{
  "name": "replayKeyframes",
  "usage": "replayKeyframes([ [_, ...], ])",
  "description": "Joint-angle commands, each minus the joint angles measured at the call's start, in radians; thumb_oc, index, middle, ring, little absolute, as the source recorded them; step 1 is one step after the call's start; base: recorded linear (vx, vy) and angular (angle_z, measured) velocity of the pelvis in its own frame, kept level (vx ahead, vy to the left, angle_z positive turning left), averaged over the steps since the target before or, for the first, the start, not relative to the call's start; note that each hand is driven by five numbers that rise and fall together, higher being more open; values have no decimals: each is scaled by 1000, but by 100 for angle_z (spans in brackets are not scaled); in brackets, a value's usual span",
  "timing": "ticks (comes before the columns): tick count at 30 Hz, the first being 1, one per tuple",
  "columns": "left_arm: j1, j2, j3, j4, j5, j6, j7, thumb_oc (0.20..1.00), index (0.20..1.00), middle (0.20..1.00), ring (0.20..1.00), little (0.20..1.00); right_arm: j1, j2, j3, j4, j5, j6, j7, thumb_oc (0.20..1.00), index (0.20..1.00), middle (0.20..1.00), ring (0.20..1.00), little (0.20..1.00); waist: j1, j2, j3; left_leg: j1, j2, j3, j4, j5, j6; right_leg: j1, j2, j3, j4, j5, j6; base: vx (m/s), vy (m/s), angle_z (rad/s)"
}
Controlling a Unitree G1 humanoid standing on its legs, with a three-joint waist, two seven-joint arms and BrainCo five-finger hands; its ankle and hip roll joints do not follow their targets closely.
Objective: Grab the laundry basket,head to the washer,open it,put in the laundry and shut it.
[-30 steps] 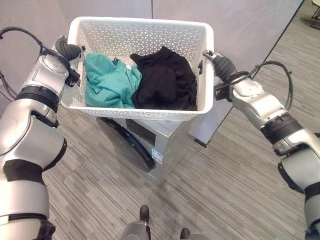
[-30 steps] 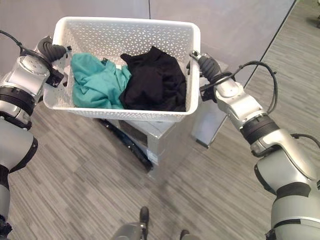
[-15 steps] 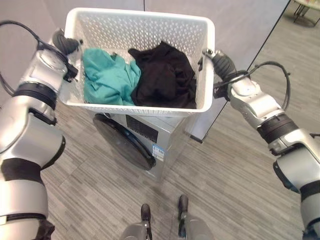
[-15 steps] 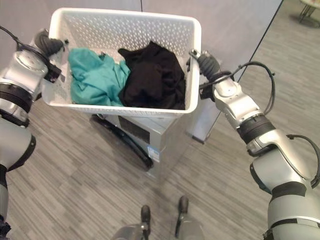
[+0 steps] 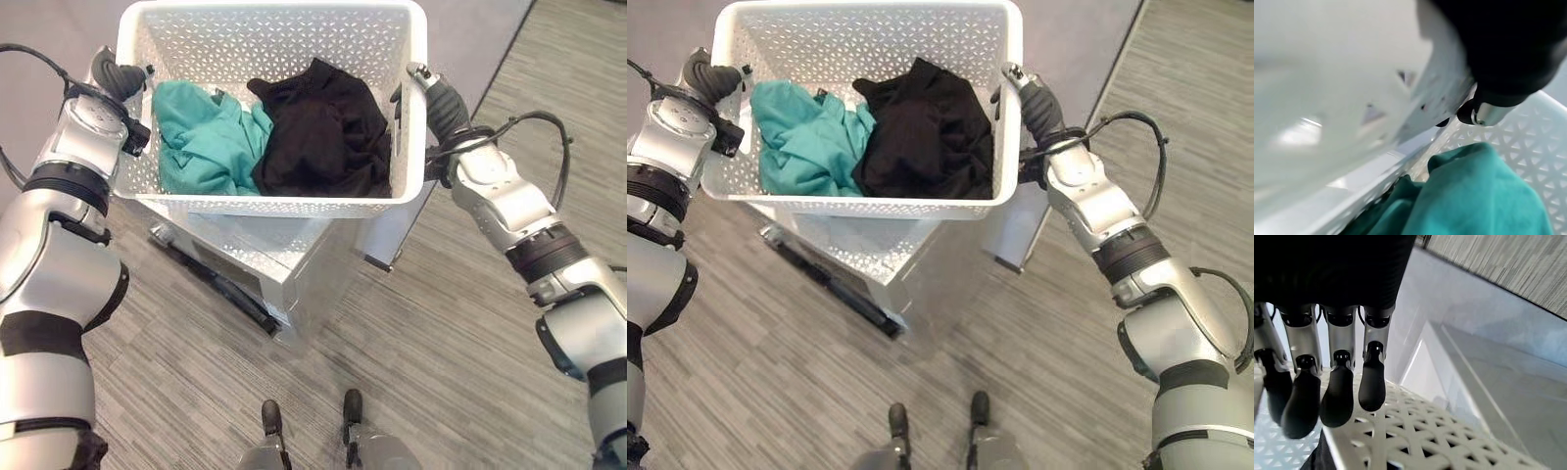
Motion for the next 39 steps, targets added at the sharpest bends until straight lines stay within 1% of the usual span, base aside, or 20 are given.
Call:
replayKeyframes([
  [1,-192,-93,-5,58,-8,-81,70,200,200,200,200,200,-103,109,118,-4,-28,-41,45,200,200,200,200,200,24,-3,89,94,49,-20,2,-118,-40,-74,-95,25,-14,1,145,0,15,-21],
  [2,-199,-87,-1,61,-15,-81,84,200,200,200,200,200,-117,123,120,13,-31,-43,31,200,200,200,200,200,29,-4,91,70,51,-17,2,-114,-44,-98,-94,33,-14,9,145,8,6,-10],
  [5,-193,-83,1,73,-13,-78,103,200,200,200,200,200,-135,151,127,58,-37,-44,10,200,200,200,200,200,32,-11,96,53,60,-16,2,-113,-47,-110,-90,37,-14,10,144,43,-3,-13],
  [8,-189,-94,2,85,-4,-76,121,200,200,200,200,200,-171,186,137,111,-44,-45,-9,200,200,200,200,200,31,-21,107,34,61,-20,2,-102,-49,-122,-93,35,-14,16,142,22,2,-8],
  [10,-196,-98,-2,86,-3,-76,129,200,200,200,200,200,-198,208,151,150,-45,-47,-14,200,200,200,200,200,34,-22,113,30,64,-24,2,-107,-50,-123,-89,33,-14,13,142,23,1,0],
  [11,-205,-103,-10,91,4,-75,143,200,200,200,200,200,-219,236,158,180,-40,-51,-18,413,413,413,413,413,39,-26,115,22,65,-29,2,-105,-52,-126,-90,33,-14,12,143,69,1,0],
  [12,-212,-101,-22,98,13,-73,151,200,200,200,200,200,-237,262,167,213,-26,-51,-23,1000,1000,1000,1000,1000,41,-29,113,19,67,-32,2,-106,-53,-127,-90,29,-14,12,143,47,-5,0],
  [13,-217,-101,-24,101,13,-71,161,338,338,338,338,338,-244,276,168,228,-25,-54,-30,1000,1000,1000,1000,1000,44,-31,113,16,68,-34,2,-105,-54,-128,-90,26,-14,13,143,0,0,0],
  [14,-217,-100,-24,101,13,-71,161,338,338,338,338,338,-245,276,169,229,-25,-54,-29,1000,1000,1000,1000,1000,43,-31,113,16,68,-34,2,-104,-54,-128,-91,26,-14,13,143,0,0,0],
  [15,-220,-99,-28,103,16,-69,165,1000,1000,1000,1000,1000,-250,285,171,239,-23,-54,-32,1000,1000,1000,1000,1000,43,-32,113,15,68,-36,2,-103,-55,-127,-91,25,-14,13,143,0,0,0],
  [16,-224,-96,-48,107,37,-63,169,1000,1000,1000,1000,1000,-269,312,189,253,-13,-57,-26,1000,1000,1000,1000,1000,46,-34,110,16,68,-36,2,-105,-54,-124,-89,25,-14,11,142,0,0,0],
  [17,-223,-91,-42,108,21,-65,165,1000,1000,1000,1000,1000,-280,328,195,257,-7,-58,-28,1000,1000,1000,1000,1000,47,-36,109,17,68,-35,2,-105,-54,-122,-90,24,-14,13,142,0,0,0],
  [20,-244,-87,-48,112,48,-57,202,1000,1000,1000,1000,1000,-287,343,205,252,-9,-69,-33,1000,1000,1000,1000,1000,49,-37,108,18,68,-36,2,-108,-54,-119,-90,24,-14,12,142,0,0,0],
  [23,-245,-86,-63,123,82,-44,214,1000,1000,1000,1000,1000,-307,353,225,251,-18,-71,-35,1000,1000,1000,1000,1000,49,-42,109,19,68,-36,2,-110,-54,-119,-90,25,-14,13,142,-19,11,6],
  [26,-240,-86,-84,142,102,-35,195,1000,1000,1000,1000,1000,-327,365,241,272,-16,-68,-36,1000,1000,1000,1000,1000,48,-42,108,18,68,-36,2,-109,-53,-117,-92,24,-14,14,143,-17,18,6],
  [29,-259,-88,-90,146,110,-31,213,1000,1000,1000,1000,1000,-334,367,246,268,-31,-69,-39,1000,1000,1000,1000,1000,49,-41,107,17,69,-35,2,-109,-54,-116,-93,21,-14,14,144,-3,3,1],
  [32,-246,-104,-54,121,86,-42,245,1000,1000,1000,1000,1000,-358,373,247,266,-75,-77,-72,1000,1000,1000,1000,1000,47,-43,110,15,69,-34,2,-108,-55,-116,-93,19,-14,15,143,-12,1,1],
  [35,-239,-105,-42,113,75,-47,256,1000,1000,1000,1000,1000,-363,378,245,270,-104,-82,-86,1000,1000,1000,1000,1000,46,-42,111,13,70,-35,2,-108,-55,-117,-92,18,-14,14,143,-12,4,-1],
  [36,-232,-105,-15,101,36,-62,268,1000,1000,1000,1000,1000,-372,393,232,276,-126,-86,-117,1000,1000,1000,1000,1000,45,-41,113,9,72,-34,2,-108,-56,-121,-92,21,-14,14,143,-40,12,-1],
  [39,-226,-103,13,94,-6,-74,275,1000,1000,1000,1000,1000,-377,399,229,291,-146,-78,-127,1000,1000,1000,1000,1000,40,-46,114,-3,70,-32,2,-103,-56,-133,-94,22,-14,22,143,-46,5,1],
])
